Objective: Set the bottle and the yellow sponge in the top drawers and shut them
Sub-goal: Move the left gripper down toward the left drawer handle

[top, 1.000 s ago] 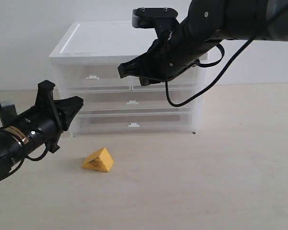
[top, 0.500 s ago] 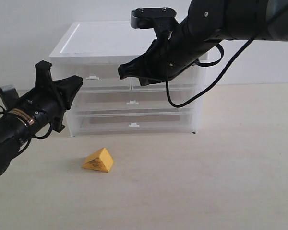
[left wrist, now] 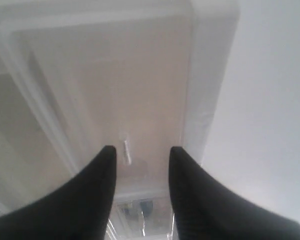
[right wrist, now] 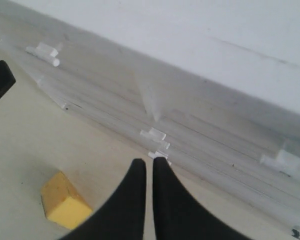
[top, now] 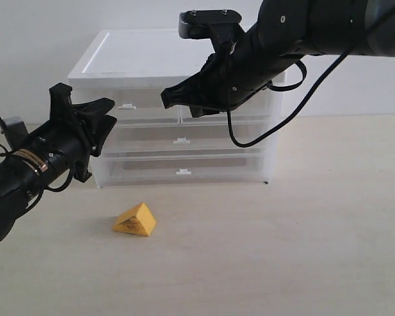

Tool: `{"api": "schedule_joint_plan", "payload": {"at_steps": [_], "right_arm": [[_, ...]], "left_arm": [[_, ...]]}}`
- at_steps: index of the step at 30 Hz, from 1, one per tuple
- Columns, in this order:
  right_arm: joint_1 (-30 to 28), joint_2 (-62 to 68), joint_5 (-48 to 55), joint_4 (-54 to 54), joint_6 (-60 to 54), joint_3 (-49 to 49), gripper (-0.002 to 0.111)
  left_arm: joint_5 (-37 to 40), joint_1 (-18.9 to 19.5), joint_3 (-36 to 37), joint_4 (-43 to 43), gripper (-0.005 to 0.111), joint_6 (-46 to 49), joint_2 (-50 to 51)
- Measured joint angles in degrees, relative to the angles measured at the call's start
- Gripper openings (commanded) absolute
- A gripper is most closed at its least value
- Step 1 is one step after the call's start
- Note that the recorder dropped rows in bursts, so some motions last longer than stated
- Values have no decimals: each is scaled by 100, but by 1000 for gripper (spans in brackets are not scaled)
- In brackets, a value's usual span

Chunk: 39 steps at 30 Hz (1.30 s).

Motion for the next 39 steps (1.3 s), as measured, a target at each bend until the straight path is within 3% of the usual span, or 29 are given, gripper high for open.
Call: {"api": "schedule_joint_plan", "payload": {"at_steps": [18,26,39], "right_arm": [[0,0,-261,-14,155,0,0],[0,361,-743,-771,808,-11,0],[-26,399,-1211,-988,1057,-11,0]], "left_arm": [[-10,-199,-352,25,34,-128,0],[-10,-199,-352,113,34,-128,0],[-10,-199,-352,236,34,-138,0]]}}
